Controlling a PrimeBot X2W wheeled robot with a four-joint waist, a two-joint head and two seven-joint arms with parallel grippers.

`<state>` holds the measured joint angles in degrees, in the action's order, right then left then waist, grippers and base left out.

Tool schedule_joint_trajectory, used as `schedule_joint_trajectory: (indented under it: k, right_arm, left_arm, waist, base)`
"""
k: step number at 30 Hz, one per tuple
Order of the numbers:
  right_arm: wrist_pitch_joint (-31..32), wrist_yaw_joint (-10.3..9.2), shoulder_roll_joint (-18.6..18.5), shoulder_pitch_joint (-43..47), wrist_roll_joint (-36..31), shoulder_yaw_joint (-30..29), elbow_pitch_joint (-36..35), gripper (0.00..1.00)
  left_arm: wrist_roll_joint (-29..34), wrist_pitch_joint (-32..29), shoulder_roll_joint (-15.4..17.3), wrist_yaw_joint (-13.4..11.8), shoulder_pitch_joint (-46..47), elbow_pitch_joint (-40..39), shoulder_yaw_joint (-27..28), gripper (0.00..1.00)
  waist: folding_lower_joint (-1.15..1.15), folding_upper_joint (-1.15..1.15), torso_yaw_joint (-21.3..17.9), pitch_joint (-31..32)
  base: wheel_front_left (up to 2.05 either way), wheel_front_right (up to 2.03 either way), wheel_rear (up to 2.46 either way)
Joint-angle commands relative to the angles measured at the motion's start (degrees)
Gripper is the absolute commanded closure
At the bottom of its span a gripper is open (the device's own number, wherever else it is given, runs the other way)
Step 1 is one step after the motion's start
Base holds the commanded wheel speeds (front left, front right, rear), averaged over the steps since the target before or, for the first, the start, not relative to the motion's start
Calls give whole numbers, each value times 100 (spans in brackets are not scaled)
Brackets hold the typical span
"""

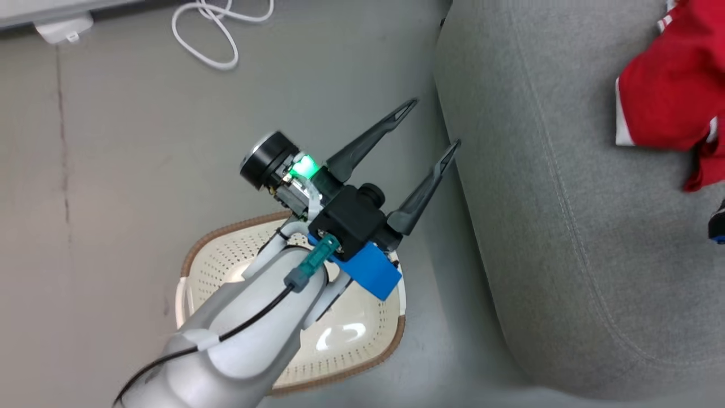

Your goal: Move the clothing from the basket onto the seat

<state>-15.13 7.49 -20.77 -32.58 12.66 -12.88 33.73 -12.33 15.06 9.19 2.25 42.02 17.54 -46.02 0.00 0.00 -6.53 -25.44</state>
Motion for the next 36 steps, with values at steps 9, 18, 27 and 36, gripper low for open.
schedule_joint_trajectory:
  k: [9, 18, 27, 36]
  right_arm:
    - [-2, 1, 472, 1195, -125, 292, -1330, 0]
    - [-2, 1, 822, 1868, -240, 618, -2143, 0]
    - [-2, 1, 1156, 2382, -375, 822, -2544, 0]
    - [-2, 1, 1482, 2759, -555, 933, -2758, 0]
  left_arm:
    - [-177, 16, 160, -174, -797, -78, 466, 0]
    - [-300, 17, 340, -315, -1556, -105, 1110, 0]
    - [-333, 16, 381, -426, -2245, -125, 1911, 0]
    - [-207, 16, 393, -488, -2859, -265, 2633, 0]
  waist:
    - [0, 0, 92, 879]
    - [0, 0, 501, 1490]
    - [0, 0, 956, 1966]
    - [0, 0, 1186, 2264]
  base:
    - [0, 0, 0]
    - [0, 0, 0]
    - [0, 0, 0]
    - [0, 0, 0]
